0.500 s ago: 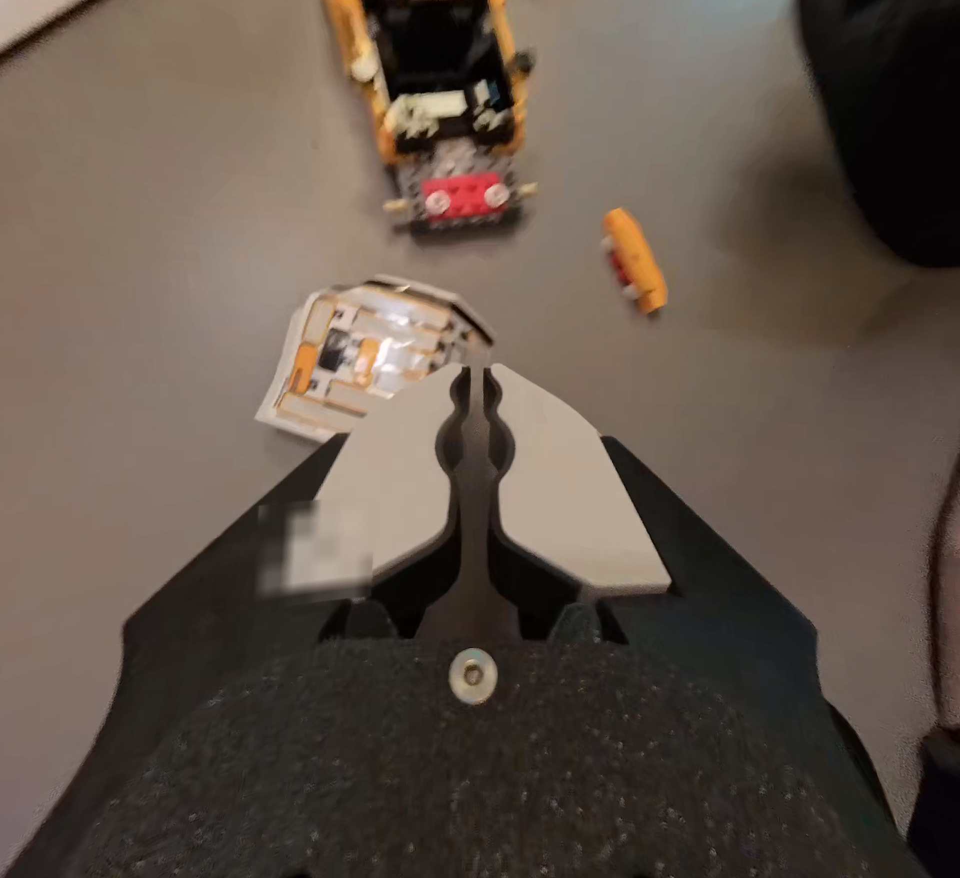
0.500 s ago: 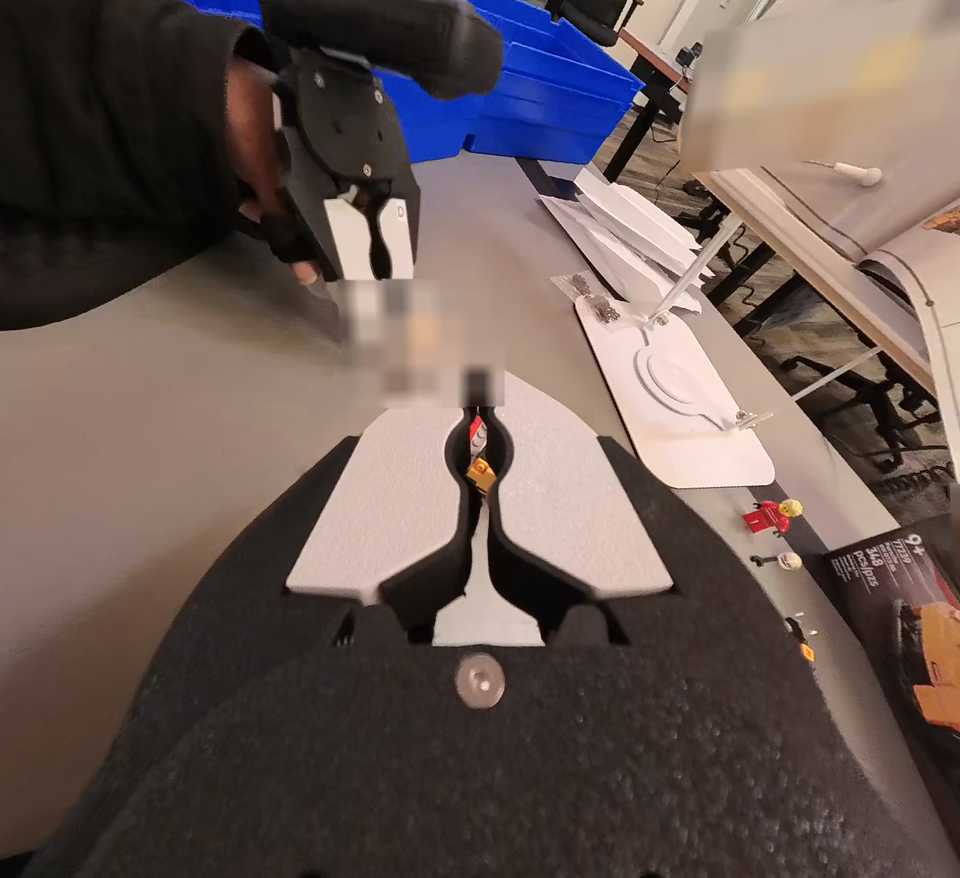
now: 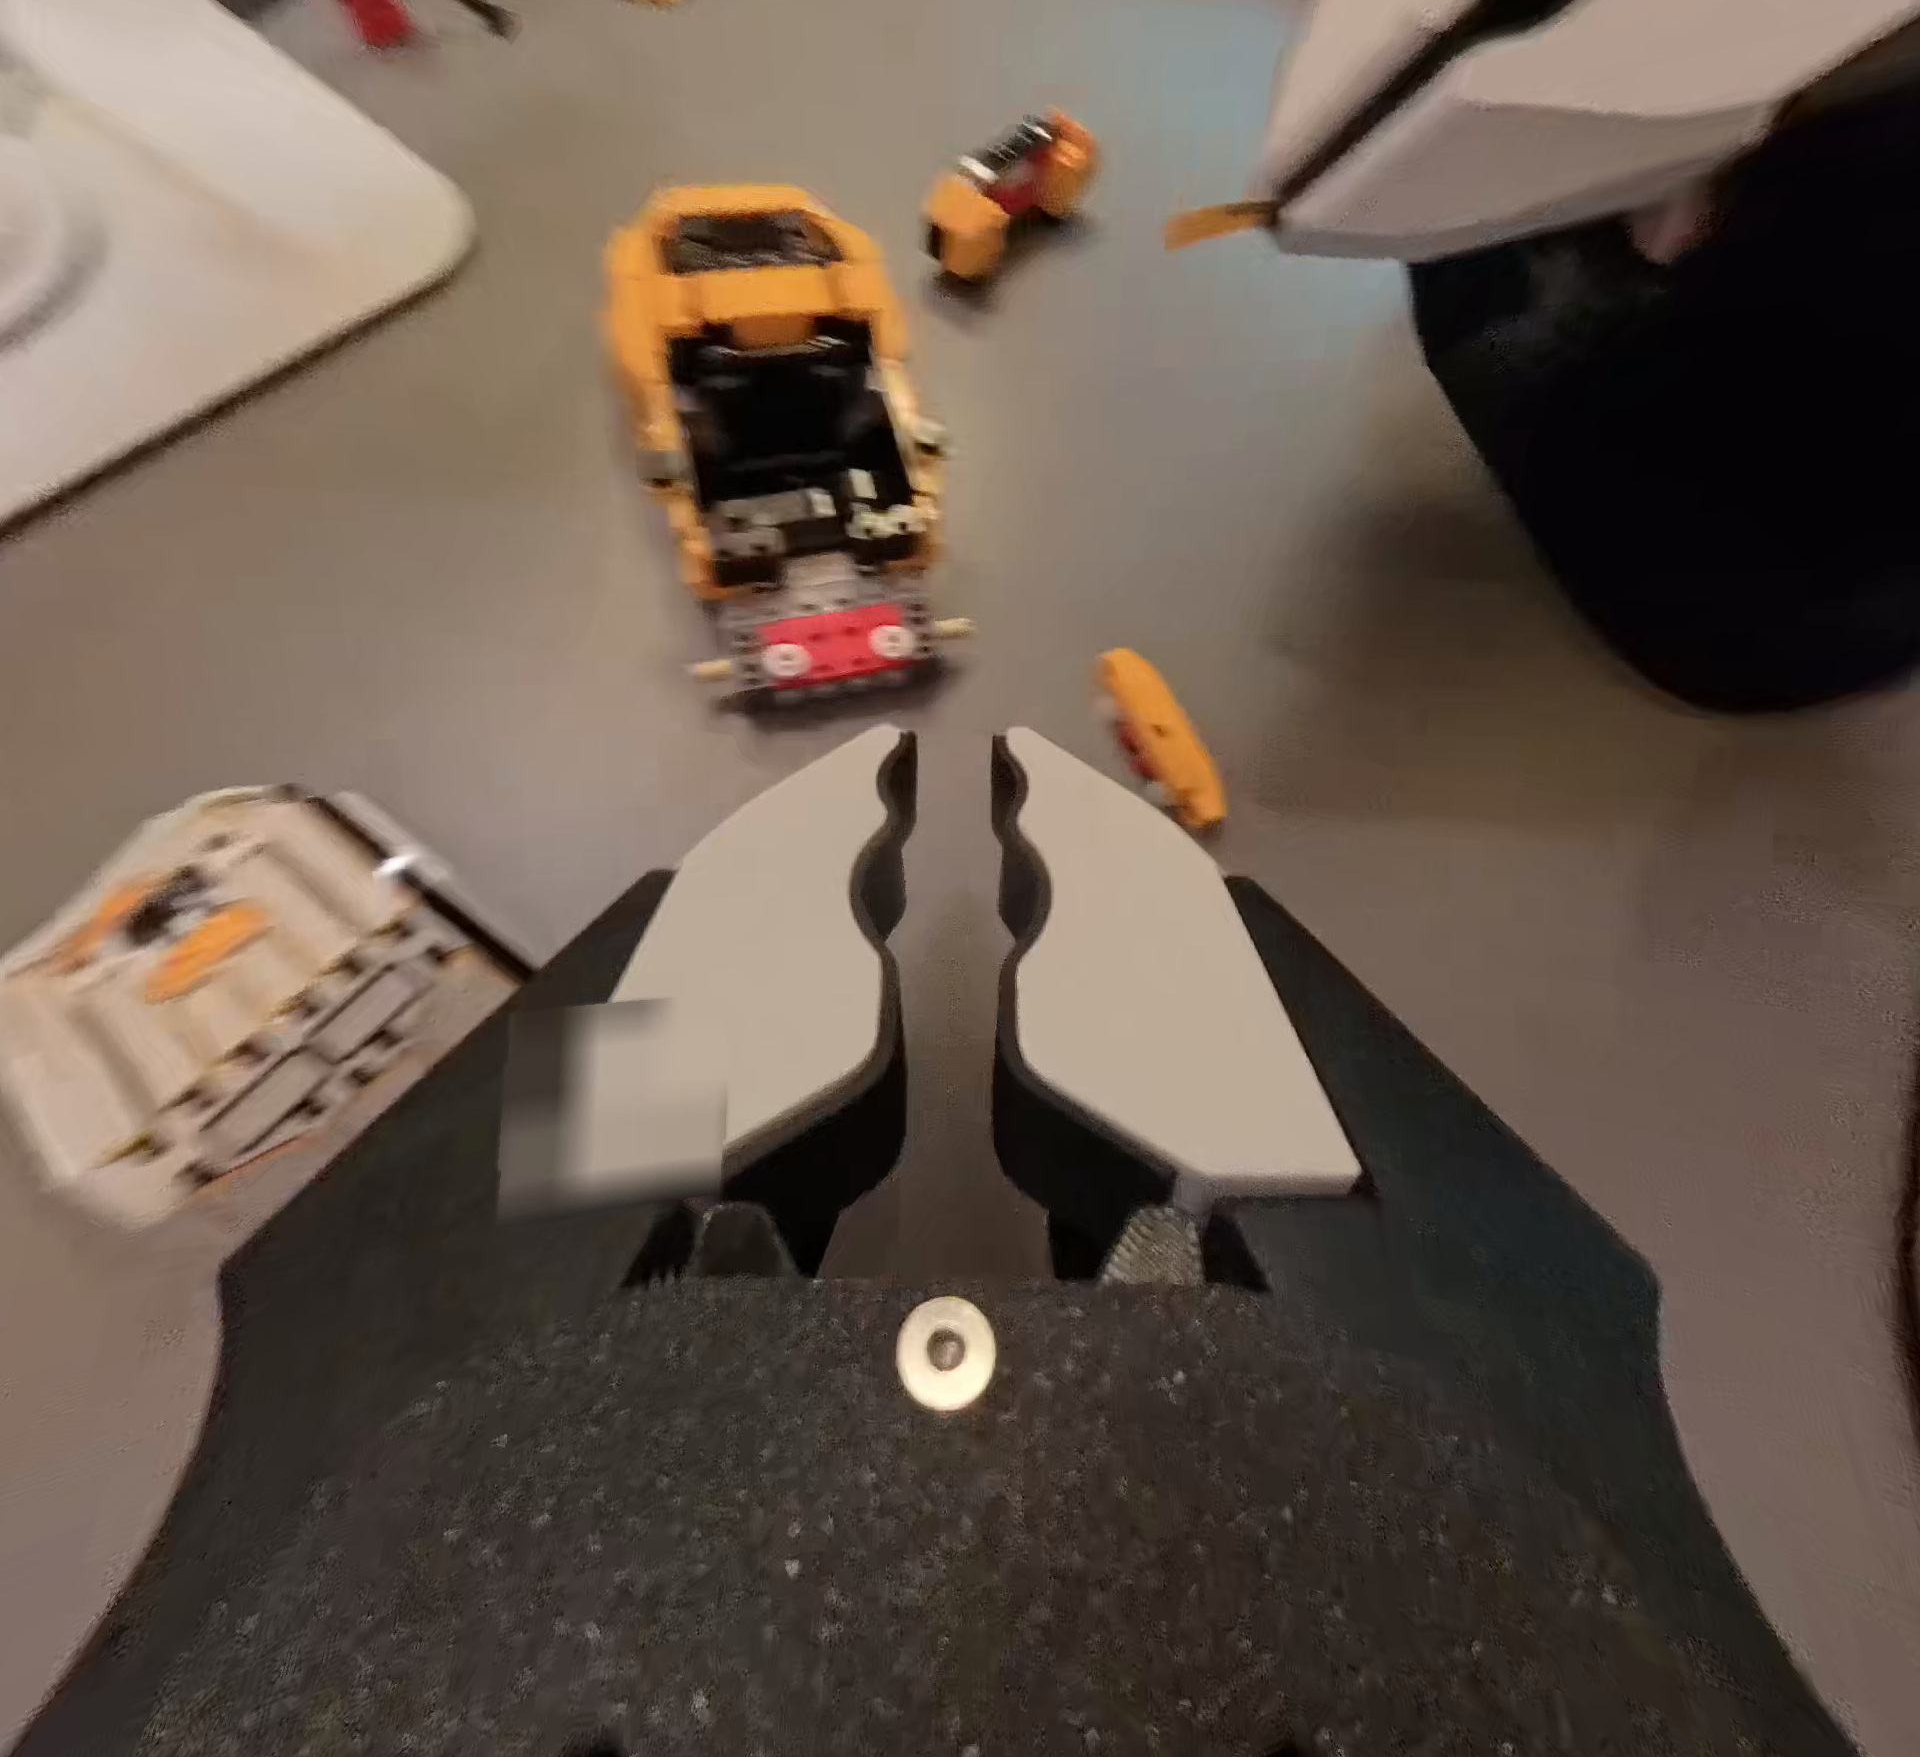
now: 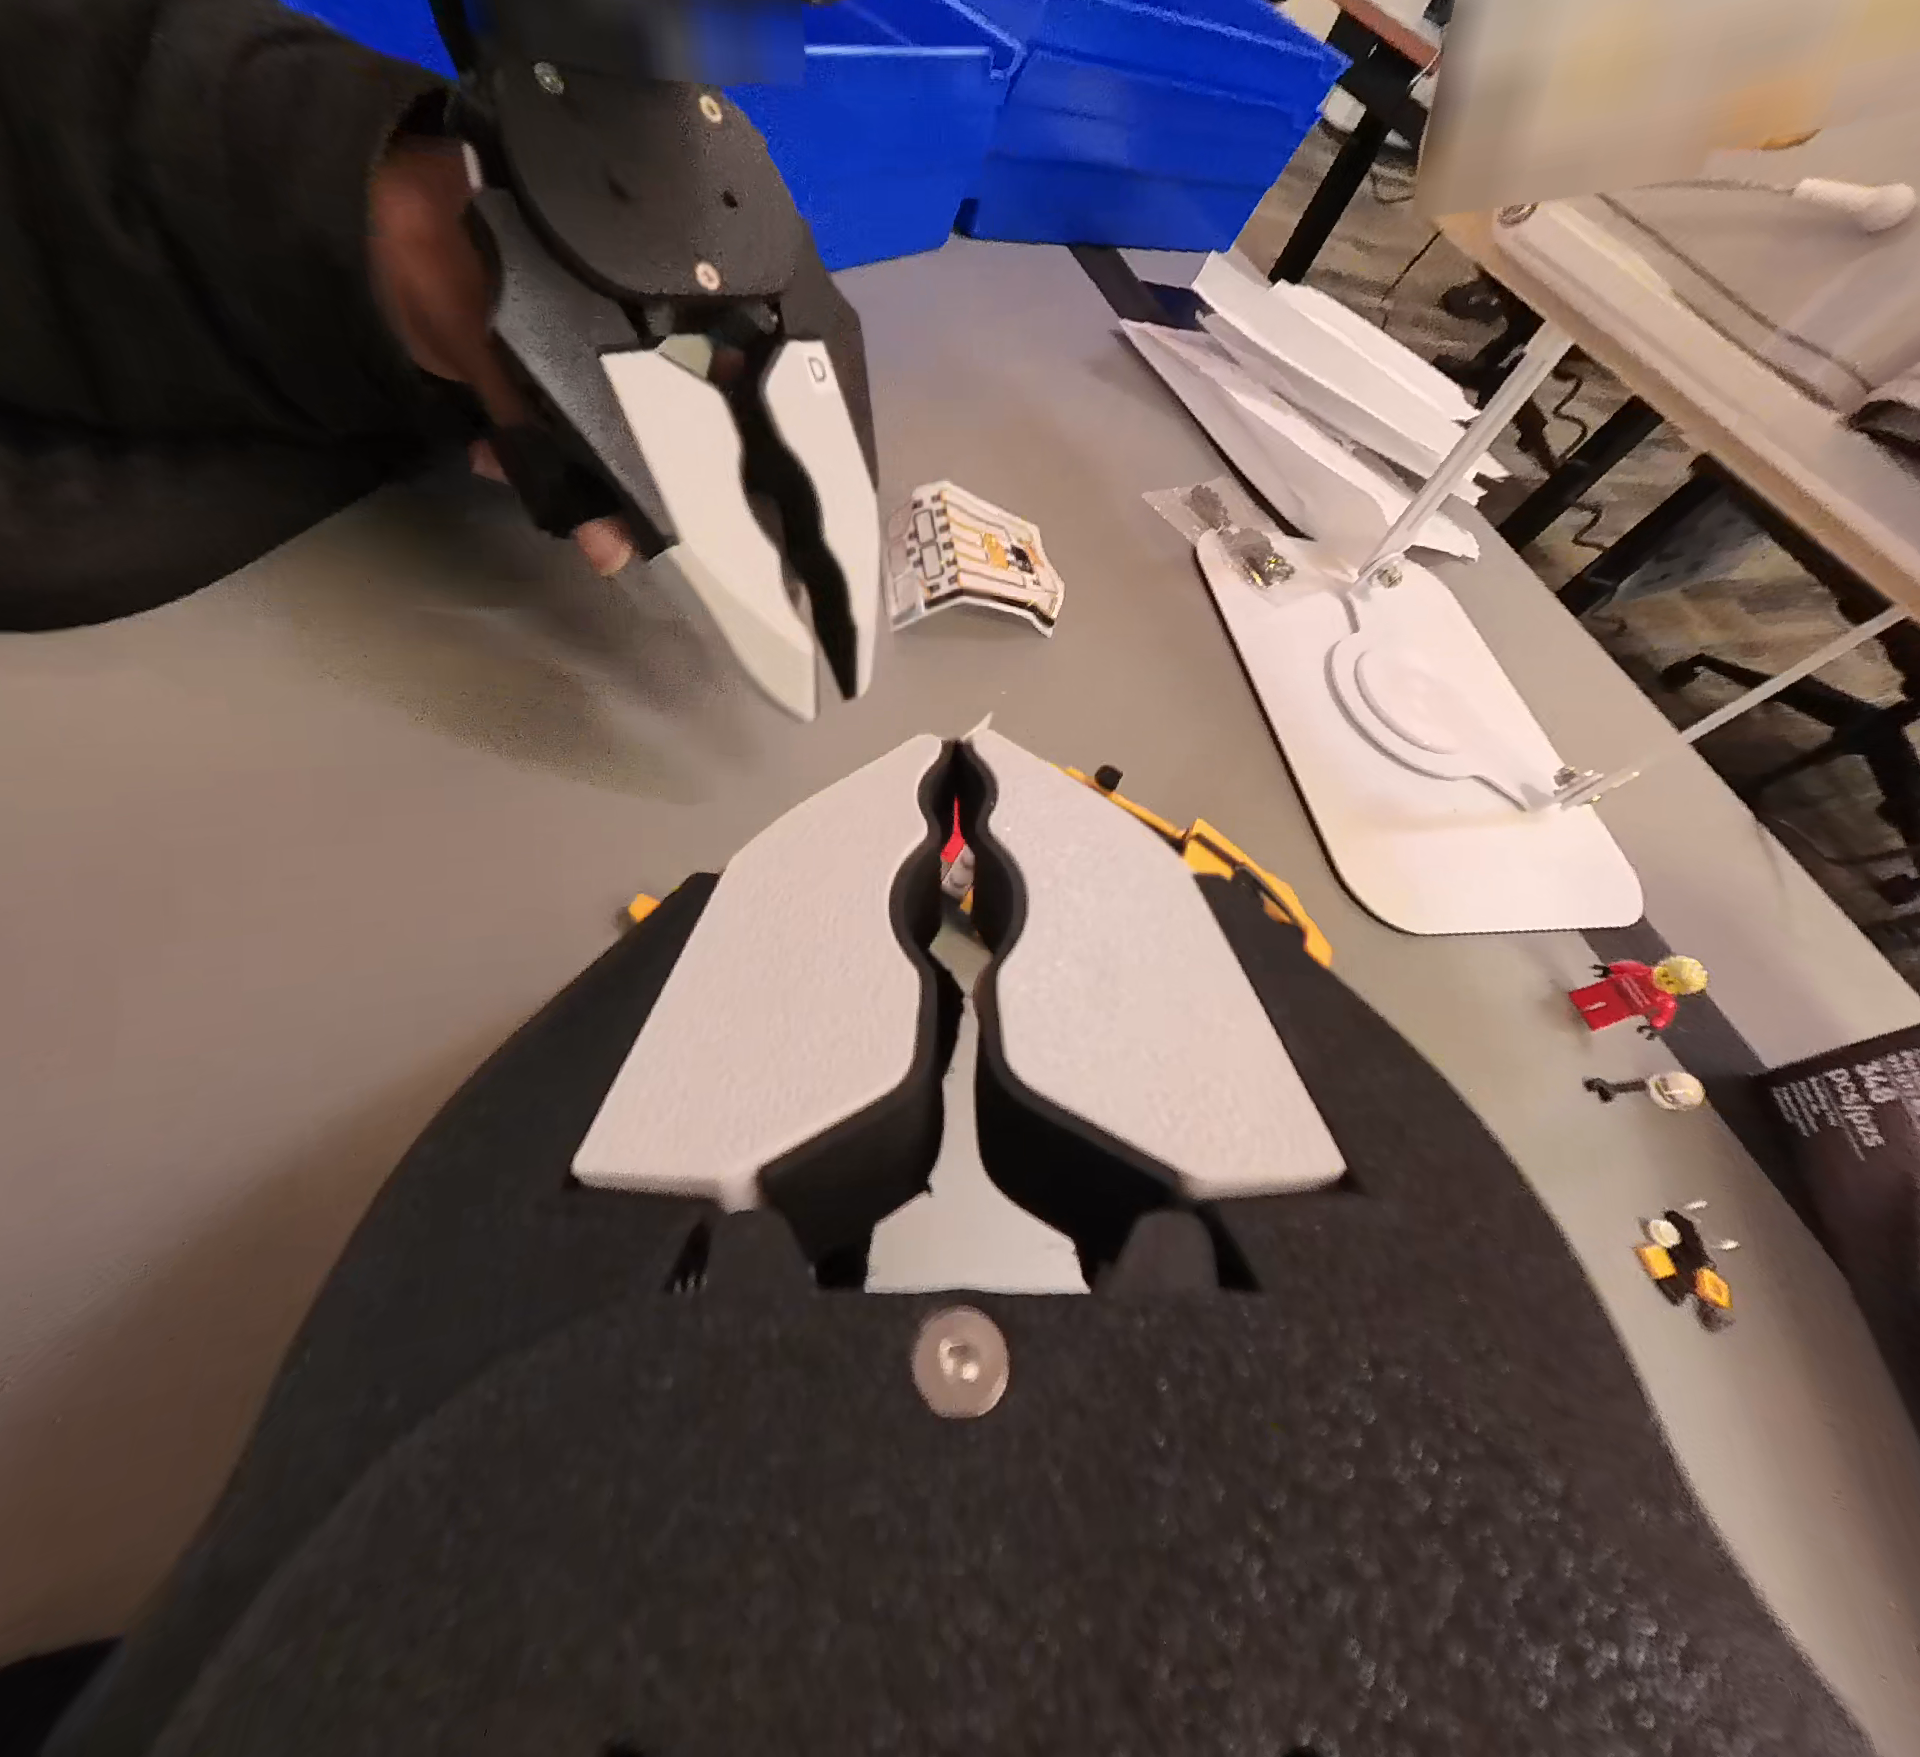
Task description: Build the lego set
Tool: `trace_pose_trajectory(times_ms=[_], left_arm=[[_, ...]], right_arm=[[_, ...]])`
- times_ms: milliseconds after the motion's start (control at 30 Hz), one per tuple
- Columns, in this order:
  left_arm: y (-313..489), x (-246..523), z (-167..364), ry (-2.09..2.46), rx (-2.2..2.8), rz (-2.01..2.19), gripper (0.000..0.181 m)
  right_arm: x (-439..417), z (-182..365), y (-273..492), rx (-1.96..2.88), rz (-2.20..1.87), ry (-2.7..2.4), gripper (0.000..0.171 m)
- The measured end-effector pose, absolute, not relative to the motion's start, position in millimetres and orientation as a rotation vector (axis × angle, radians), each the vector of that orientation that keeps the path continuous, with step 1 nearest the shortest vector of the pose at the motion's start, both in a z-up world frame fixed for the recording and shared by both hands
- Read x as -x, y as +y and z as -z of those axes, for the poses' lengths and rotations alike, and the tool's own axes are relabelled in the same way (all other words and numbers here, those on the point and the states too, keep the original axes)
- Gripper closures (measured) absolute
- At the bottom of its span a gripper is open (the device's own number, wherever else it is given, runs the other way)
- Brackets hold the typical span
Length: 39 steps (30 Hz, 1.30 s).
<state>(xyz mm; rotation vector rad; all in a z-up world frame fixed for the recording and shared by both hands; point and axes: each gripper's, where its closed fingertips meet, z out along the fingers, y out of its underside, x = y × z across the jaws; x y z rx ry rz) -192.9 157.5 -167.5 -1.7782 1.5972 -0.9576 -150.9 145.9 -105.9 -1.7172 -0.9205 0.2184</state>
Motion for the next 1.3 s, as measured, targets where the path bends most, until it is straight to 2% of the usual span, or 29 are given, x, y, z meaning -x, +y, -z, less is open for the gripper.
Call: trace_pose_trajectory(times_ms=[167, 400, 733, 1033, 1300], left_arm=[[122, 184, 182, 1.753, 1.776, 1.0, 0.167], [112, 181, 193, 1.766, 1.855, 1.045, 0.168], [106, 176, 198, 1.748, 1.908, 1.095, 0.166], [103, 172, 200, 1.757, 1.907, 1.069, 0.176], [74, 184, 192, 1.798, 2.068, 1.493, 0.178]], right_arm=[[158, 128, 134, 1.788, -0.305, -1.034, 0.171], [175, 157, 98, 1.852, -0.603, -1.226, 0.171], [172, 116, 85, 1.683, -0.97, -1.067, 0.171], [170, 117, 87, 1.692, -0.969, -1.045, 0.171], [169, 118, 86, 1.701, -0.974, -1.045, 0.171]])
